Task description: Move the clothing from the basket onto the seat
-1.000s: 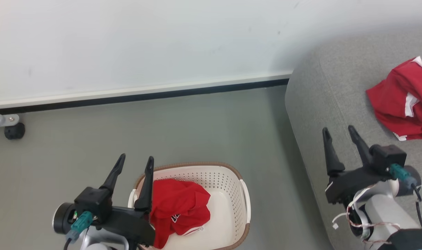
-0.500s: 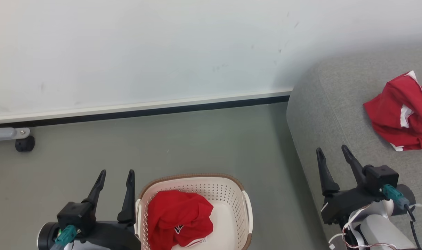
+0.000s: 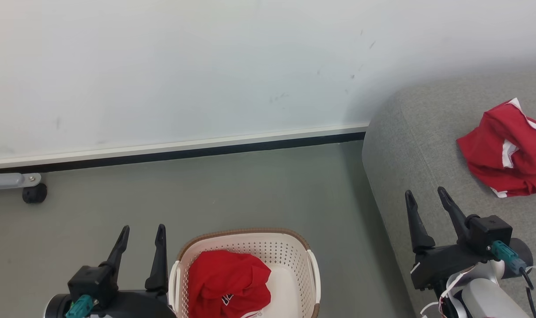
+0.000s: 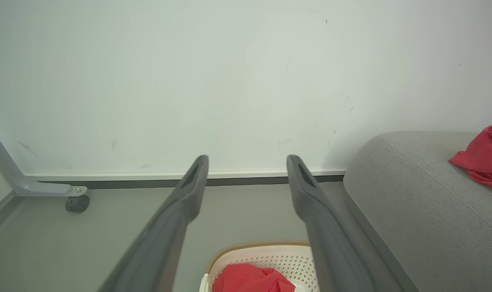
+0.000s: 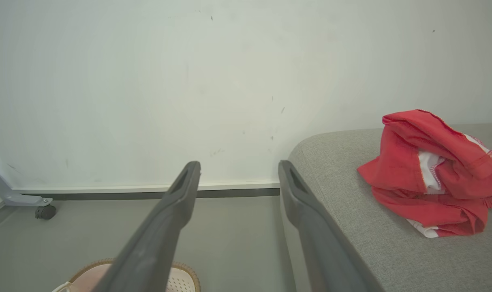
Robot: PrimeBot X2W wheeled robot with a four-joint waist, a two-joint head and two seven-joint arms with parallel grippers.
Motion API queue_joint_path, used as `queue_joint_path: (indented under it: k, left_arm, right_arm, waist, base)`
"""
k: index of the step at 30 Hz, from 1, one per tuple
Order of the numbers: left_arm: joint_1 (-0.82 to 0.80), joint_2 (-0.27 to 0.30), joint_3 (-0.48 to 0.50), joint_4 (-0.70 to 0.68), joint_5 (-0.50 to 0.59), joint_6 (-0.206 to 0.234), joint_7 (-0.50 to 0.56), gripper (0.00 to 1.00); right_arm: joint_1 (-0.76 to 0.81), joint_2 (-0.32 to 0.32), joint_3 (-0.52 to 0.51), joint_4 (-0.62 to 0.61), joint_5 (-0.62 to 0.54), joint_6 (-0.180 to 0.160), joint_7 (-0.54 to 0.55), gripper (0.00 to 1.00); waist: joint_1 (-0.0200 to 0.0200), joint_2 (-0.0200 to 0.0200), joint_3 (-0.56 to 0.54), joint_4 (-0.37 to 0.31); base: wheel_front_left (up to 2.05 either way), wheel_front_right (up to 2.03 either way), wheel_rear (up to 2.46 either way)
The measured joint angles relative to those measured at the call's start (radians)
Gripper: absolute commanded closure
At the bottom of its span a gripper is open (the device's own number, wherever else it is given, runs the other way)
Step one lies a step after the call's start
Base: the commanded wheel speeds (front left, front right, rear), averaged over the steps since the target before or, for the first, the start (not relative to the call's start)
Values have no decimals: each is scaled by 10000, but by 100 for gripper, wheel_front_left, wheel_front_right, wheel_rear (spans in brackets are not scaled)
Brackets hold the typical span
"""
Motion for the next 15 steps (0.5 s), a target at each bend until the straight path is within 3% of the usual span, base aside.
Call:
queue_joint_path:
  k: [15]
  left_arm:
    - [14, -81, 111, -69, 88, 4, 146, 0]
  right_arm:
    - [143, -75, -111, -504, -4, -77, 276, 0]
  waist:
    - [0, 0, 1, -31]
  base:
    - [0, 0, 0]
